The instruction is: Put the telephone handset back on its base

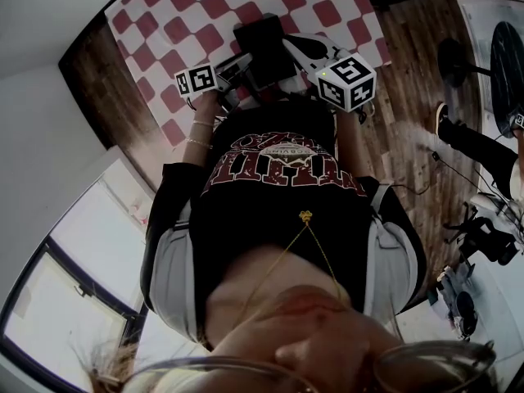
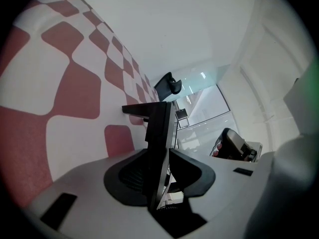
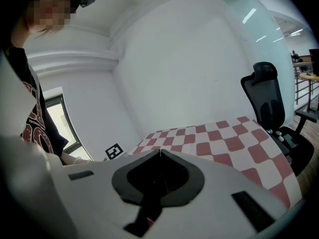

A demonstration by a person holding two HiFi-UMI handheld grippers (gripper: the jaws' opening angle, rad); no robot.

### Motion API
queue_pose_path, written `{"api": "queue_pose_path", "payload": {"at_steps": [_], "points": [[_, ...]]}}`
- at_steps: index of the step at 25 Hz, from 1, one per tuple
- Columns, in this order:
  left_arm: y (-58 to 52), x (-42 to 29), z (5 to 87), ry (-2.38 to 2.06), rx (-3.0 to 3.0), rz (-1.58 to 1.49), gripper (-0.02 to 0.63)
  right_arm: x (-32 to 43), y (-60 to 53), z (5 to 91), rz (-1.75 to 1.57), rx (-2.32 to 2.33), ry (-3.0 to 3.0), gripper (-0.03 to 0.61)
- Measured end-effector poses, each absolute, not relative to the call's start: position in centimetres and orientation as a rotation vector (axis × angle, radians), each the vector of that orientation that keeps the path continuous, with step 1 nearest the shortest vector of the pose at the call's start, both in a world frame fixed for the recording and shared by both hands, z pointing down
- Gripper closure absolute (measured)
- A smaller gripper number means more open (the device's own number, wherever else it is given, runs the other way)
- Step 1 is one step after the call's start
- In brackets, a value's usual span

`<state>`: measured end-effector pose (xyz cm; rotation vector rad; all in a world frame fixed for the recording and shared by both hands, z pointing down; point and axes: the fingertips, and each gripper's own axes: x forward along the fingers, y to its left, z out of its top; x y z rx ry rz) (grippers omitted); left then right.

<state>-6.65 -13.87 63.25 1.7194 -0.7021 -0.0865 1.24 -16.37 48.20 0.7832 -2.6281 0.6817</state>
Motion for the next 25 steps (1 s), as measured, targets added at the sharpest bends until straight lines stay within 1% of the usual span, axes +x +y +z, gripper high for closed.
{"api": "queue_pose_path", "payload": {"at_steps": [16,20,25], "points": [[-14.5,-9.7,60.8,-0.833,1.804,-0.05,0.495,1.3,-16.0,48.5,0.685,0.781,-2.62,0.558],[-14.7,-9.8,59.5,-0.848,1.853,-0.053,0.54,1.4,-15.8,48.5,0.685,0.781,-2.619,0.558],[-14.7,-9.0,58.7,-0.816,1.886,-0.062,0.578,1.6,-15.6,48.8,0.686,0.791,-2.604,0.558]]}}
